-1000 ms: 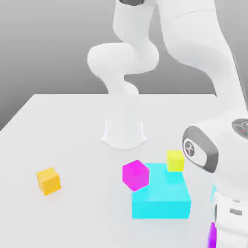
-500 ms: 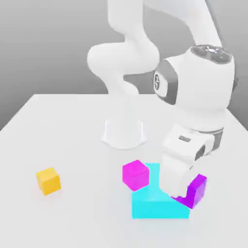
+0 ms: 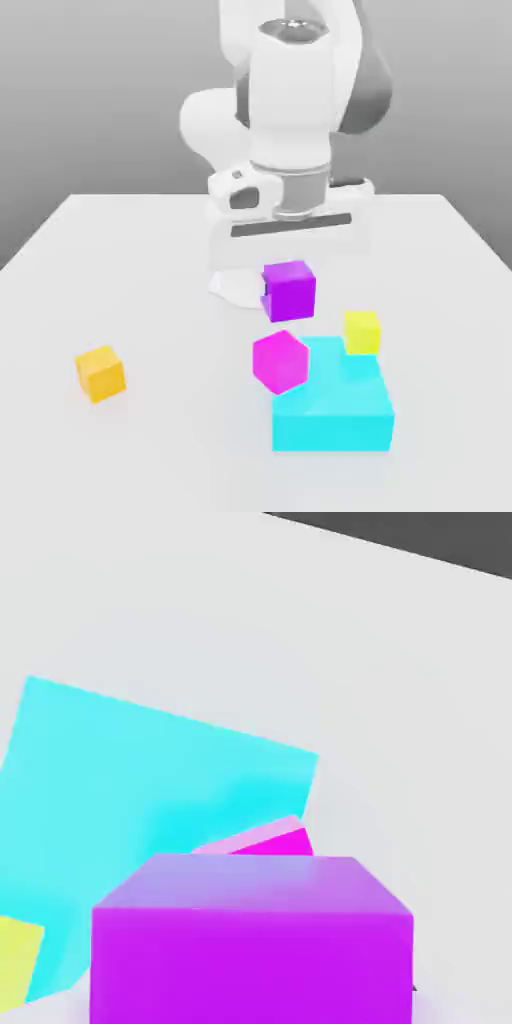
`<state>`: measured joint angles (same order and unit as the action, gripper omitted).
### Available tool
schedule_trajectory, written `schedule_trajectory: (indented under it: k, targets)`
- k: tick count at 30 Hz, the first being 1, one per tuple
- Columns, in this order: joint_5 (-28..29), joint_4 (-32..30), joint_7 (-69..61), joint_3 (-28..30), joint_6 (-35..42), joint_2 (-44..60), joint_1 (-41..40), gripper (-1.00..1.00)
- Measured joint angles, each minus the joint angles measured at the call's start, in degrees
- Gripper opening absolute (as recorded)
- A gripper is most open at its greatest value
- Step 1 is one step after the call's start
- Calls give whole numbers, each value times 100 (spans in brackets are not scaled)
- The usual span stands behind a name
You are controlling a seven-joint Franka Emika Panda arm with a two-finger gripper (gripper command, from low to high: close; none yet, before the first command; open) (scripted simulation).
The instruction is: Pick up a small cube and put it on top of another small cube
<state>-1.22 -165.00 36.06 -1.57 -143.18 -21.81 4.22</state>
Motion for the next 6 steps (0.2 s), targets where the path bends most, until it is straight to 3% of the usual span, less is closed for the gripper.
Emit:
schedule_trajectory:
  k: [2, 3, 6]
  targets:
    - [6, -102, 15, -10, -477, 377, -12, -100]
    - [9, -140, 20, -16, -671, 531, -19, 100]
    - [9, -140, 20, -16, -670, 531, -19, 100]
